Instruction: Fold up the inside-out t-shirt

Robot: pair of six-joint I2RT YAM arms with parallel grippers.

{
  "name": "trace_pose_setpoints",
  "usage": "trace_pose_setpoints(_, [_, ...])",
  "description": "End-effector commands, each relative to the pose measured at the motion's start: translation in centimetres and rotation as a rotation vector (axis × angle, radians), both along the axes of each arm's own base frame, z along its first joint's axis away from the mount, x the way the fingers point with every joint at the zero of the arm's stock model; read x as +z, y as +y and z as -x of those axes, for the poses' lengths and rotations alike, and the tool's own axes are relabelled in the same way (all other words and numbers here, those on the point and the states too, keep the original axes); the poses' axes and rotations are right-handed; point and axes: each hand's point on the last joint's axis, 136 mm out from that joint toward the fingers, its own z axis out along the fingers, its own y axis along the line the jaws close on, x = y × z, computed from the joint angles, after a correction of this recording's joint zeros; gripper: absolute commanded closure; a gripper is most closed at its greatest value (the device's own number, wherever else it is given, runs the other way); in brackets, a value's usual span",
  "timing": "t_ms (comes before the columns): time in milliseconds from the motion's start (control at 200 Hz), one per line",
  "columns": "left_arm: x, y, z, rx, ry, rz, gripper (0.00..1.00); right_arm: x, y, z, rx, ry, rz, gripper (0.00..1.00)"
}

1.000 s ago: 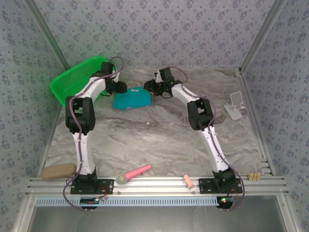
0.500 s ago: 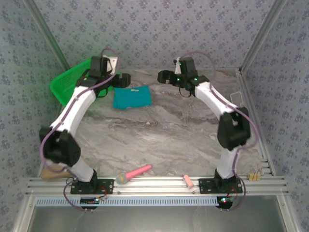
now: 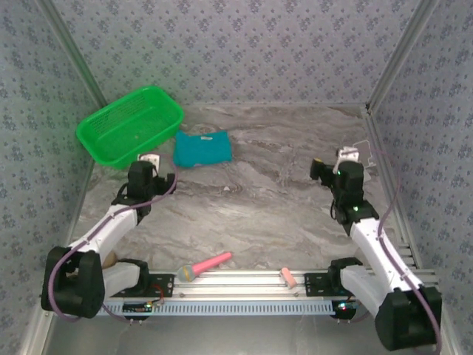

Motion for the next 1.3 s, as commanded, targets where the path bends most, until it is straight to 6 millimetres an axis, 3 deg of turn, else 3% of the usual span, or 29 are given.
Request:
trace_pose_setpoints(0, [1.9, 0.7, -2.5, -0.001, -0.165, 0.023, 0.00, -1.8, -1.5, 0.5, 0.018, -0.059, 0.082, 0.00])
trace_pose_setpoints(80, [0.0, 1.3, -2.8, 0.020, -0.186, 0.026, 0.00, -4.3, -1.7, 0.5, 0.038, -0.040, 0.078, 0.00])
trace_pose_setpoints(185, [1.1, 1.7, -4.3, 0.013, -0.274, 0.021, 0.00, -6.7, -1.9, -0.7, 0.045, -0.024, 0.039, 0.00])
trace_pose_setpoints(265, [0.5, 2.4, -5.5, 0.020, -0.288, -0.009, 0.00, -7.0, -1.2, -2.5, 0.105, -0.011, 0.051, 0.00])
trace_pose_setpoints(350, [-1.5, 3.4, -6.3, 0.036, -0.254, 0.058, 0.00, -6.6, -1.5, -4.6, 0.107, -0.087, 0.047, 0.00])
trace_pose_setpoints(425, [-1.7, 3.7, -5.9, 0.031, -0.277, 0.086, 0.00, -9.5, -2.4, -6.1, 0.086, -0.018, 0.011, 0.00])
trace_pose_setpoints(445, [-1.8, 3.6, -5.9, 0.023, -0.271, 0.083, 0.00, -9.4, -2.1, -6.7, 0.101, -0.053, 0.017, 0.00])
trace_pose_setpoints(495, [-1.8, 3.4, -6.0, 0.020, -0.270, 0.077, 0.00, -10.2, -1.4, -6.1, 0.106, 0.017, 0.072, 0.00])
trace_pose_setpoints(620, [-1.8, 3.5, -6.0, 0.021, -0.267, 0.076, 0.00, -9.9, -2.0, -6.7, 0.055, 0.024, 0.082, 0.00])
trace_pose_setpoints(1294, [-1.9, 3.4, -6.2, 0.024, -0.256, 0.080, 0.00, -9.8, -1.3, -6.8, 0.083, 0.020, 0.107, 0.00])
